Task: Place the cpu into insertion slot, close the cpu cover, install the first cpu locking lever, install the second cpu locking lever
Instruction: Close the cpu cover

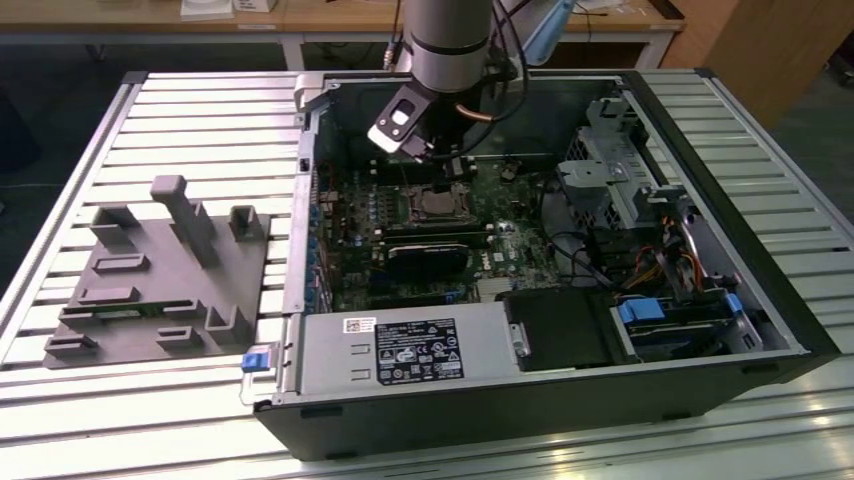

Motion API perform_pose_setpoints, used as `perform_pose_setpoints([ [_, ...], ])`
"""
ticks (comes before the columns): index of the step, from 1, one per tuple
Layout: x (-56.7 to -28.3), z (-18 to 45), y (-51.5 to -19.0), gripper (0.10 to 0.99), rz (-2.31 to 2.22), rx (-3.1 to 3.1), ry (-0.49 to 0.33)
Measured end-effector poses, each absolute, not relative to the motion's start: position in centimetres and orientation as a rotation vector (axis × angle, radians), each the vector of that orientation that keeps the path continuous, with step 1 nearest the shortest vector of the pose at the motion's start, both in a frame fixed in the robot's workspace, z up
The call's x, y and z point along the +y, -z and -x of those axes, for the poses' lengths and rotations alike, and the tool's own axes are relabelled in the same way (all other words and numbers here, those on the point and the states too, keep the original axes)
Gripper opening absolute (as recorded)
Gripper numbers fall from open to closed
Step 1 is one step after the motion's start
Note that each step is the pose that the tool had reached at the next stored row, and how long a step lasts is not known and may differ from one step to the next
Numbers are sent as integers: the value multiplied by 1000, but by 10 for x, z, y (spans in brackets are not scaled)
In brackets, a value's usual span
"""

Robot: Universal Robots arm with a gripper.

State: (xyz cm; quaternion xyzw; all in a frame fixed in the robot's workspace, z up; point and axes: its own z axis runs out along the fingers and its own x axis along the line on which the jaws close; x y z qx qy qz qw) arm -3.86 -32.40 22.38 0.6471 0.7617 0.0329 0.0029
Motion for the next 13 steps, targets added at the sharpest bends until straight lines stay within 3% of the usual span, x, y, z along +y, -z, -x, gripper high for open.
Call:
perform_pose_setpoints([
  [13,-324,39,-224,106,-1746,2605,-93],
])
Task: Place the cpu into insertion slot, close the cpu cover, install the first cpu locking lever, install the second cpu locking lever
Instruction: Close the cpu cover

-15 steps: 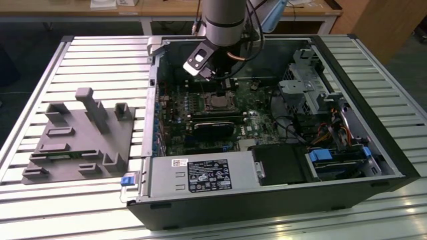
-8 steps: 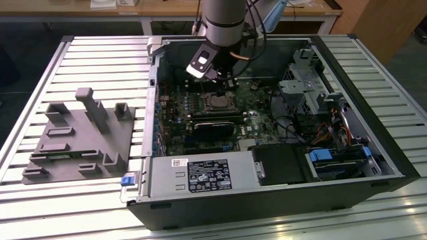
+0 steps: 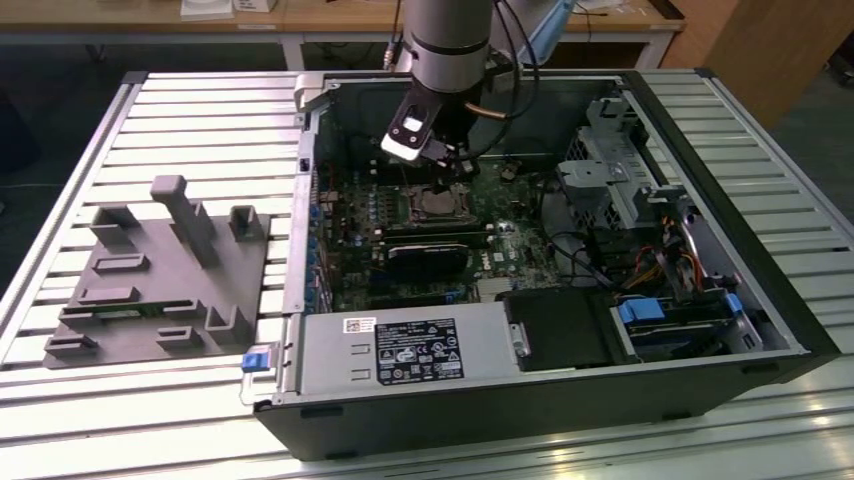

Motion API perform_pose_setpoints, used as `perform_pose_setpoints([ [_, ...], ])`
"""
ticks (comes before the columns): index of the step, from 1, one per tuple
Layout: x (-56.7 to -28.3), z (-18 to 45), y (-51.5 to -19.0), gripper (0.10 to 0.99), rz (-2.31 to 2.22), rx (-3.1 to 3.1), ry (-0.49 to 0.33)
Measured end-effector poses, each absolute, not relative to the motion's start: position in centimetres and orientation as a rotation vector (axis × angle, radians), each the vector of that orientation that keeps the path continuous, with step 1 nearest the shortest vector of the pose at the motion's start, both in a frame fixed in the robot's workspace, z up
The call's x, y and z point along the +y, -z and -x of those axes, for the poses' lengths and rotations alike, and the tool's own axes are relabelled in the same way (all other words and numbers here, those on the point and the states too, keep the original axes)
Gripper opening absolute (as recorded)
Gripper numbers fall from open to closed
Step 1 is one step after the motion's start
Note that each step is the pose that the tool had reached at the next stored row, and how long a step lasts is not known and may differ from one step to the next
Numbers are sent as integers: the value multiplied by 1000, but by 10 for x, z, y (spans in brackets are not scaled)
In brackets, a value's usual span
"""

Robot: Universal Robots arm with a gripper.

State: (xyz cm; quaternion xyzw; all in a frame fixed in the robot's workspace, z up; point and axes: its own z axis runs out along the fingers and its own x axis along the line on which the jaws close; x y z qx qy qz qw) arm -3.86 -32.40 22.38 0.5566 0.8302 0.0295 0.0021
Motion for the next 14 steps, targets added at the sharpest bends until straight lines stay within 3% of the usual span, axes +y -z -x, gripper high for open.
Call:
perform_pose_setpoints([
  [14,-324,39,-224,106,-1416,2802,-83],
])
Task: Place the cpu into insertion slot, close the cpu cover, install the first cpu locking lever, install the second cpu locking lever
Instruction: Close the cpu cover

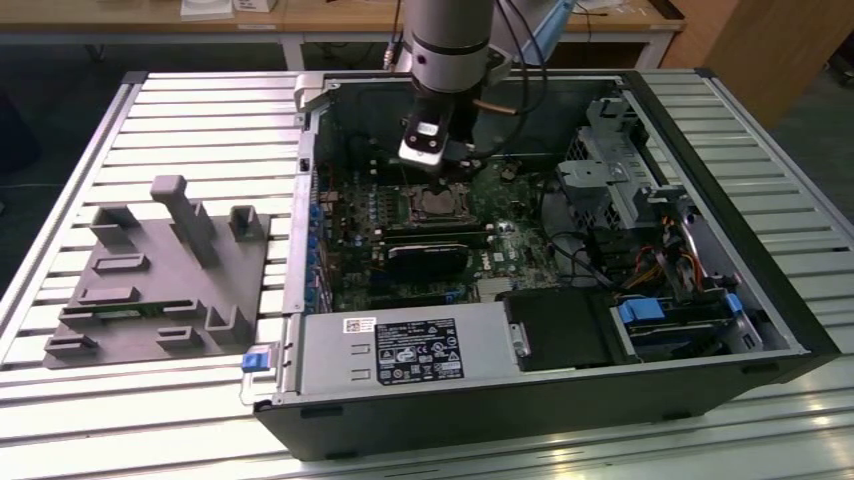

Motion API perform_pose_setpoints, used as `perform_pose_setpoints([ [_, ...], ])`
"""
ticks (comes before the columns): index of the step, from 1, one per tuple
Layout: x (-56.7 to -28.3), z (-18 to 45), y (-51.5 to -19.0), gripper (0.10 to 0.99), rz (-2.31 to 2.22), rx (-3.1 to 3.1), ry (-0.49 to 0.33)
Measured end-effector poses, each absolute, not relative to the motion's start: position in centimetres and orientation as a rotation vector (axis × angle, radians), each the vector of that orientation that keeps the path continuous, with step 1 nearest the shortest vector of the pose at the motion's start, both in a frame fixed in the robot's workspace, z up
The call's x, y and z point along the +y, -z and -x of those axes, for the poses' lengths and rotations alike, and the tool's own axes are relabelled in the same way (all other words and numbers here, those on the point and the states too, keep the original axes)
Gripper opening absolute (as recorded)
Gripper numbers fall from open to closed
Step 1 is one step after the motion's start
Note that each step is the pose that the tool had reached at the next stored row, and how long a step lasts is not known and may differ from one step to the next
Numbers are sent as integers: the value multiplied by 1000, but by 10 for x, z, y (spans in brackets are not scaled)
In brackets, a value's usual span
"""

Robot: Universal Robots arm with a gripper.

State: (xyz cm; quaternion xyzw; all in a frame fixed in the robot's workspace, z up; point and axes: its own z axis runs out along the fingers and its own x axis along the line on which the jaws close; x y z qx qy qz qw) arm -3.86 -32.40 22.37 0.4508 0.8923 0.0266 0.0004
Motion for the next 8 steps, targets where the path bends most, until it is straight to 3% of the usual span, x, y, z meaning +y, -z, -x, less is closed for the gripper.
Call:
perform_pose_setpoints([
  [8,-324,39,-224,106,-1215,2898,-80],
])
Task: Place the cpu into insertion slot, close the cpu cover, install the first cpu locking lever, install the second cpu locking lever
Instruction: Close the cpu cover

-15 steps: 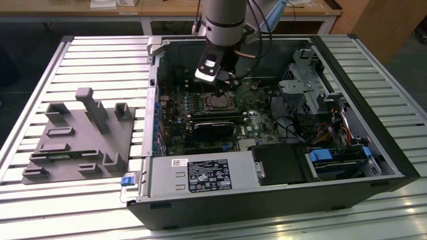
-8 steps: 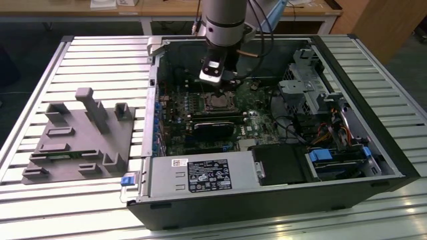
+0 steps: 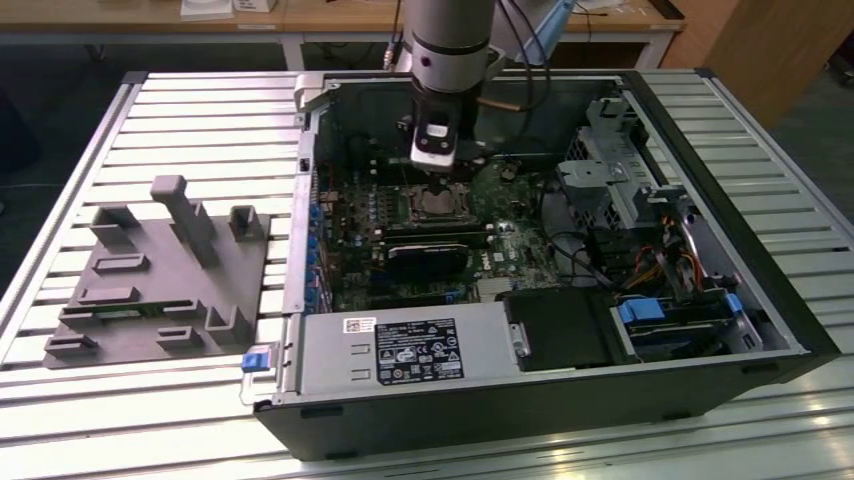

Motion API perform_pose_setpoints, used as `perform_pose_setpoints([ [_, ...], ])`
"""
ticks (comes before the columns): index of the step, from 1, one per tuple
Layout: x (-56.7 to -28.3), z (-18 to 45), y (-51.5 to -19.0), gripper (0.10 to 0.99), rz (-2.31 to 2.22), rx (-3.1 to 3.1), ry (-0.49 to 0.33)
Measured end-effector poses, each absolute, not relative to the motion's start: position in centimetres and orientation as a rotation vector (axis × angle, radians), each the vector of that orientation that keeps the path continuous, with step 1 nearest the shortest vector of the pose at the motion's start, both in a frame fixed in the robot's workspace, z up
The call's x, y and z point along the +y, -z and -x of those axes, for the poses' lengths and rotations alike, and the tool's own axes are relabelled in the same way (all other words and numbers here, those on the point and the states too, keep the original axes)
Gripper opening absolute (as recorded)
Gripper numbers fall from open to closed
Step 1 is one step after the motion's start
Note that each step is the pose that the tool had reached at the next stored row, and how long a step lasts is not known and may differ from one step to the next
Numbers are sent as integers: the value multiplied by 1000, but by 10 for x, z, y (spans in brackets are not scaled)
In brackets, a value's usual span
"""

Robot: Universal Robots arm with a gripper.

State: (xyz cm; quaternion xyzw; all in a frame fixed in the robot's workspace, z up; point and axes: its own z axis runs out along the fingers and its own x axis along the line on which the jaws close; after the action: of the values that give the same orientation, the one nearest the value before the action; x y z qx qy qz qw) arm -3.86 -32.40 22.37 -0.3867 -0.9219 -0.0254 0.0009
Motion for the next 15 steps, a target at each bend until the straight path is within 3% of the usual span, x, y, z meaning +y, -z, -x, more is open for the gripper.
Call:
perform_pose_setpoints([
  [15,-324,39,-223,106,807,-3028,74],
])
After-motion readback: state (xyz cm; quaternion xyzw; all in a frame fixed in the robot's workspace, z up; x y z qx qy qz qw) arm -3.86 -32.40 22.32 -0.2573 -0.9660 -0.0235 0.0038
